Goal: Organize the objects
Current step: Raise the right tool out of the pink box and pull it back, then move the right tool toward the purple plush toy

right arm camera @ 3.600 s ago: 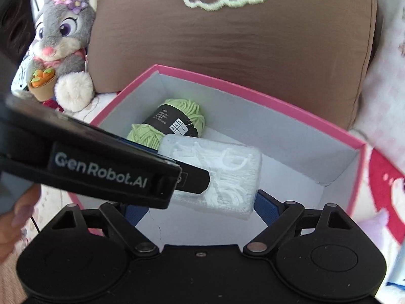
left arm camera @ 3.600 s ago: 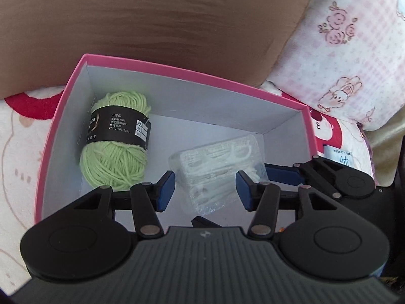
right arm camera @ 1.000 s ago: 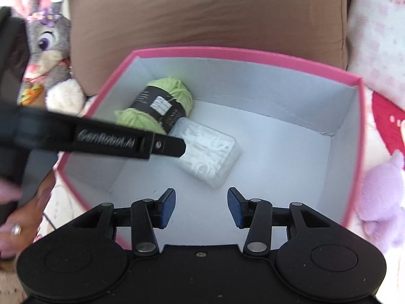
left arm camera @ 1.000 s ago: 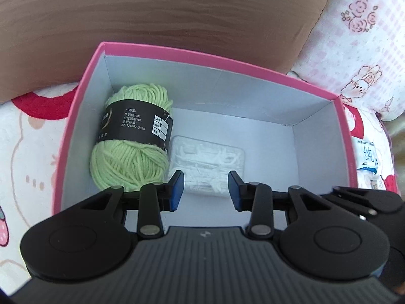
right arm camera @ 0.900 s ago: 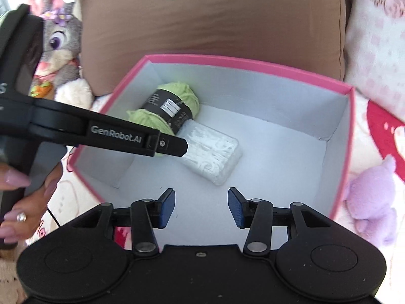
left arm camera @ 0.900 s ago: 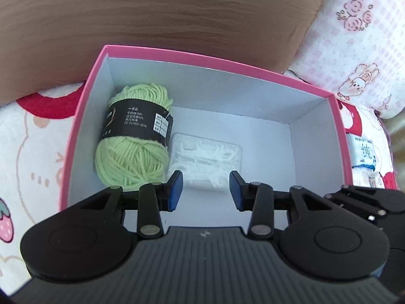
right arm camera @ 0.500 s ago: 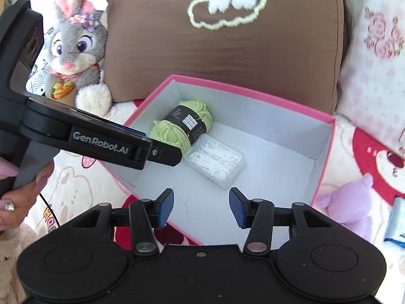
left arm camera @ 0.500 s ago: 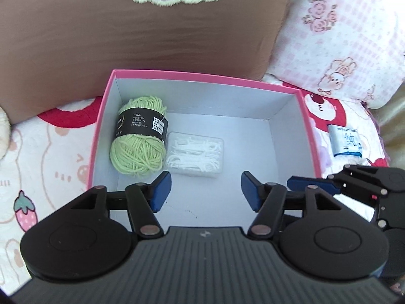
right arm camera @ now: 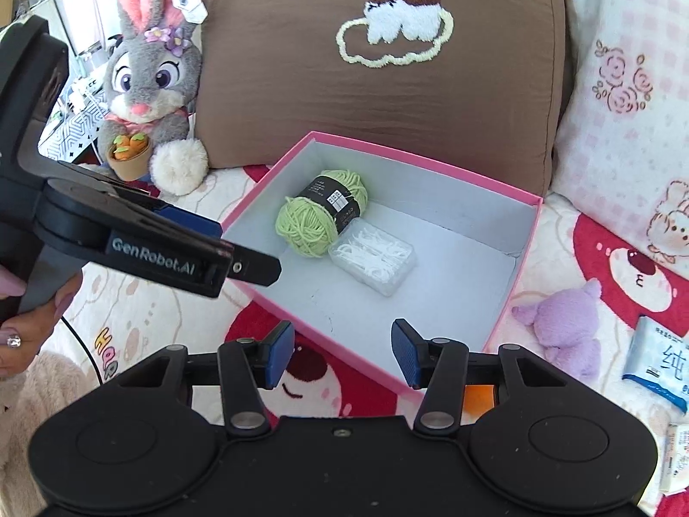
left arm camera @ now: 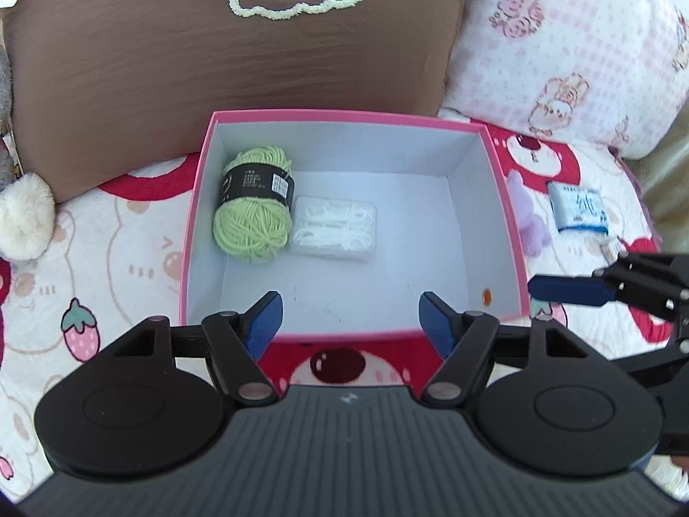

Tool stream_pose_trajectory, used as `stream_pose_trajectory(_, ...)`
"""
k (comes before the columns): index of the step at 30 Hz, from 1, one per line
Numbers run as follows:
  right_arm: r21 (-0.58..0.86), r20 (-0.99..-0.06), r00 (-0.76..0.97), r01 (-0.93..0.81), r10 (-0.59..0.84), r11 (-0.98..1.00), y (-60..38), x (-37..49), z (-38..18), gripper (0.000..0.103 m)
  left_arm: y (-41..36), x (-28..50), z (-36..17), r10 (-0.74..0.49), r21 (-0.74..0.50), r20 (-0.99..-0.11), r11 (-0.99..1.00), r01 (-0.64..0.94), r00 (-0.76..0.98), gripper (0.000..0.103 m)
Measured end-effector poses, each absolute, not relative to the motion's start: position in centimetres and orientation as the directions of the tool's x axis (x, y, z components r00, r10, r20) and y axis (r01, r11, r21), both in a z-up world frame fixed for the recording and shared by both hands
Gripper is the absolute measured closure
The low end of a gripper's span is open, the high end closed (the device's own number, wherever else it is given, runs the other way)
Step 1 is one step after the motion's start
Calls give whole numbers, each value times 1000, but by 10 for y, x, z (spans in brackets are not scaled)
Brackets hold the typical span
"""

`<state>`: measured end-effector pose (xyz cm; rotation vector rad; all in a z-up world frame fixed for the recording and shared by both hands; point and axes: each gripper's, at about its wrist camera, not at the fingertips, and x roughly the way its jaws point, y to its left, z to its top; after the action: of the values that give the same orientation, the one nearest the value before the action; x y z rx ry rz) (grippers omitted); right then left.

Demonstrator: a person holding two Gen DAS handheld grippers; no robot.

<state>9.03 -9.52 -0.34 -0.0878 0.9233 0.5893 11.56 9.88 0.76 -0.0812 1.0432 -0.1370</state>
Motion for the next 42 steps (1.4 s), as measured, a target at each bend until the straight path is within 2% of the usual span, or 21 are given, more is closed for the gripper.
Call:
stream_pose_trajectory(4,212,-776,419,-532,472,820,-99,81,2,48,100,106,21,-140,-137,-842,990,46,522,34)
stream_pose_trajectory(10,196,-775,420,-550,472,812,-103,65,16,47,101,87,42,-130,-127,-828,991,44,546,32)
stream_pose_trajectory(14,194,-773,418,-560,477,805,-108,52,24,46,102,74,50,-177,-164,-827,984,72,533,31)
stream_pose_trajectory(20,174,-775,425,-567,467,805,-123,35,33,43,92,51,59,-190,-146,-830,981,125,524,29)
stream_pose_trajectory(25,146,-772,448,-563,450,813,-140,21,43,41,79,38,61,-258,-191,-839,964,185,479,29)
stream_pose_trajectory(39,164,-707,508,-559,492,812,-198,1,60,30,36,23,62,-301,-202,-837,946,252,458,26)
stream_pose_trajectory(42,173,-694,523,-548,496,819,-207,1,56,27,27,25,61,-295,-193,-834,948,253,466,22)
